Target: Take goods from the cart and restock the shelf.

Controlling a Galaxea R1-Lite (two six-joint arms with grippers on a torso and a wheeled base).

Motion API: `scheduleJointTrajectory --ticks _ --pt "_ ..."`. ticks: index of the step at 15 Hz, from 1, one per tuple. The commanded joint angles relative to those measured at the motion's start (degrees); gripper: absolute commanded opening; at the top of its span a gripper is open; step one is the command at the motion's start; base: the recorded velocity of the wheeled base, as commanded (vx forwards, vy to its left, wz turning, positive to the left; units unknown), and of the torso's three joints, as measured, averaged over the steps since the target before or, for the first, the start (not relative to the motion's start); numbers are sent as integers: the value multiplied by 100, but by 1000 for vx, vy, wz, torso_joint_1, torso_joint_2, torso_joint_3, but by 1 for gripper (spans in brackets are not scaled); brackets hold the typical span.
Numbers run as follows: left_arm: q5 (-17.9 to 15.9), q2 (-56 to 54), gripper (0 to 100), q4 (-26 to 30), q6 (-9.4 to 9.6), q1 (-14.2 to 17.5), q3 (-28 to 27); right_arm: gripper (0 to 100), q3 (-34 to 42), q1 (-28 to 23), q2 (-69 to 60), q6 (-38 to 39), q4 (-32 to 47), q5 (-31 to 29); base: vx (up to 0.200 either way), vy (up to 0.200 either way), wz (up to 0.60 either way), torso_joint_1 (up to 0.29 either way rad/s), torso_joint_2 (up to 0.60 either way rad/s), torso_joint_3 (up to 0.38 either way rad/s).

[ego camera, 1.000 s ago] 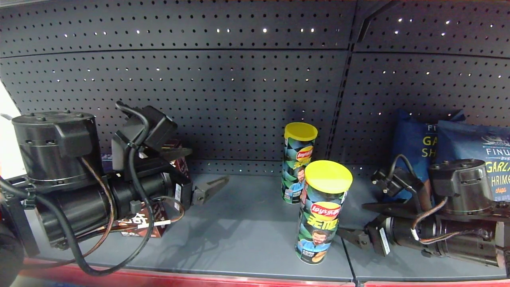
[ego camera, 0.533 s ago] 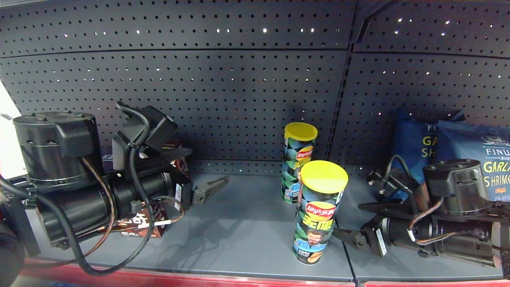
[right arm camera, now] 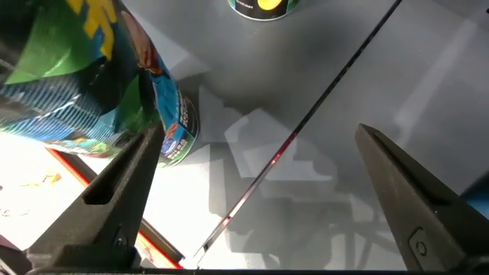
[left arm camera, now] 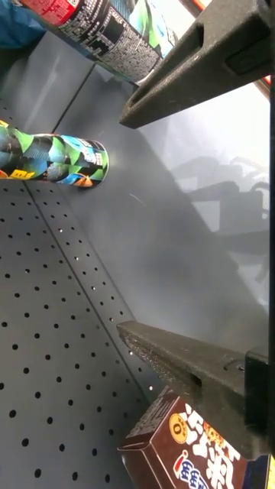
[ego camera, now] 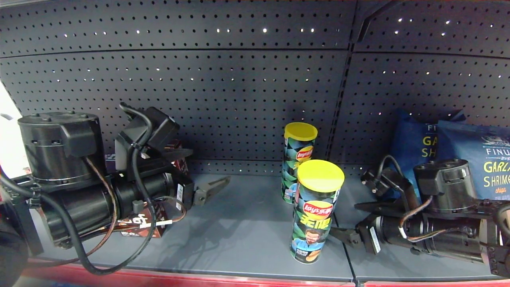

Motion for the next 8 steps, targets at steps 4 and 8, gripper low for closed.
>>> scheduleJointTrajectory --ticks 4,8 --pt "-1 25 100 -1 1 0 -5 100 -55 18 113 -10 -3 8 0 0 0 0 0 0" --pt "-1 34 100 -1 1 0 4 100 -82 27 192 -10 -3 8 0 0 0 0 0 0"
